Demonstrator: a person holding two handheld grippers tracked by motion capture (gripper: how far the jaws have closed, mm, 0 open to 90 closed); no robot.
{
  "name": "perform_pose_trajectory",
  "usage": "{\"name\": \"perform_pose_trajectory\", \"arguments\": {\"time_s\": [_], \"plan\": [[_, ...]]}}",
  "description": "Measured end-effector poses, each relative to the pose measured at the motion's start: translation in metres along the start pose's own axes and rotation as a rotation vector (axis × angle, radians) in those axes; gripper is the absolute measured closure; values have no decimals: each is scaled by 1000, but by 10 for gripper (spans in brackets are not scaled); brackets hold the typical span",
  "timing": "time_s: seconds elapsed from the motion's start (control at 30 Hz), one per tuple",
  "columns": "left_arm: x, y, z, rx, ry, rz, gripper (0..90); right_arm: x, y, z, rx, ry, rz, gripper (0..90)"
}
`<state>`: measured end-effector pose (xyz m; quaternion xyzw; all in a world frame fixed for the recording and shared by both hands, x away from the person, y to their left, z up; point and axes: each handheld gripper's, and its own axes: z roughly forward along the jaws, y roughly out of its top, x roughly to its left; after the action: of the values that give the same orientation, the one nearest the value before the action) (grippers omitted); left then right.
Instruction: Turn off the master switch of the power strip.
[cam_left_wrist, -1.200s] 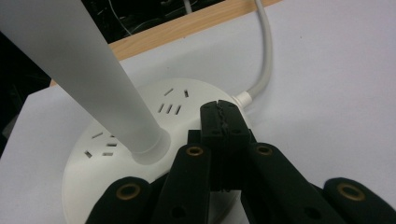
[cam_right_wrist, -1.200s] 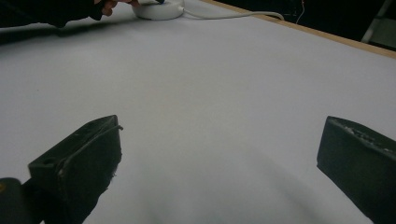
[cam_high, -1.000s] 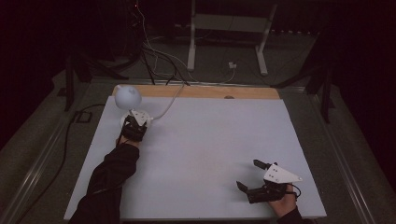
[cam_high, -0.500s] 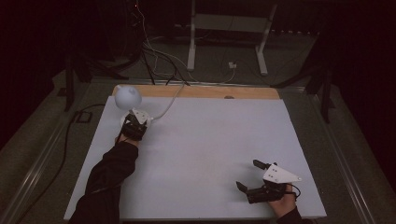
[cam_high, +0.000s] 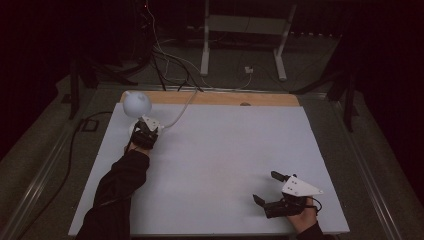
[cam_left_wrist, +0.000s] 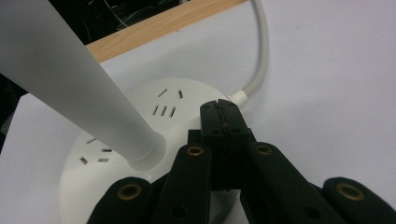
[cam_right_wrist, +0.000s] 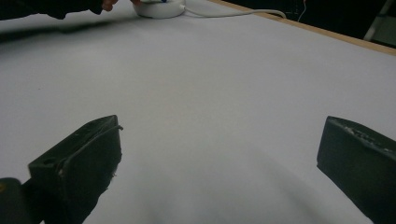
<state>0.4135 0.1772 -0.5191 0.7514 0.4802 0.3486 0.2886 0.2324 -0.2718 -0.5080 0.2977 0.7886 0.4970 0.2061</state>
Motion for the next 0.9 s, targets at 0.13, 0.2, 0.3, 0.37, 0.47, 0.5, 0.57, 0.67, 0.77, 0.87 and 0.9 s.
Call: {"name": "perform_pose_trajectory", "arguments": {"time_s": [0.13, 0.2, 0.3, 0.37, 0.47, 0.5, 0.57, 0.67, 0.77, 0.87, 0.9], "plan": [[1, 3, 1, 24, -4, 16, 900, 0, 0, 0, -2, 0, -1, 0], [2, 5, 1, 41, -9, 26, 900, 0, 0, 0, -2, 0, -1, 0], [1, 9, 2, 65, -7, 65, 900, 1, 0, -1, -2, 1, 0, 0], [2, 9, 2, 73, -20, 60, 900, 1, 1, -1, -3, 1, 0, 0], [3, 9, 2, 73, -23, 63, 900, 0, 1, -1, -4, 0, -1, 0], [3, 9, 2, 73, -23, 63, 900, 0, 0, -1, -4, -1, -1, 0], [3, 9, 2, 67, -25, 65, 900, 0, 0, -1, -5, -1, 1, 0], [4, 7, 2, 49, -32, 55, 900, 0, 1, -1, -6, -2, 1, 0], [5, 3, -3, 11, -6, 38, 900, 0, 1, -1, -4, -2, 2, 0], [11, 0, -6, -39, 14, -60, 900, -1, 0, 0, 1, -4, 7, 0], [13, 2, -8, -47, -2, -76, 900, -1, 0, 0, 3, -4, 8, 0]]}}
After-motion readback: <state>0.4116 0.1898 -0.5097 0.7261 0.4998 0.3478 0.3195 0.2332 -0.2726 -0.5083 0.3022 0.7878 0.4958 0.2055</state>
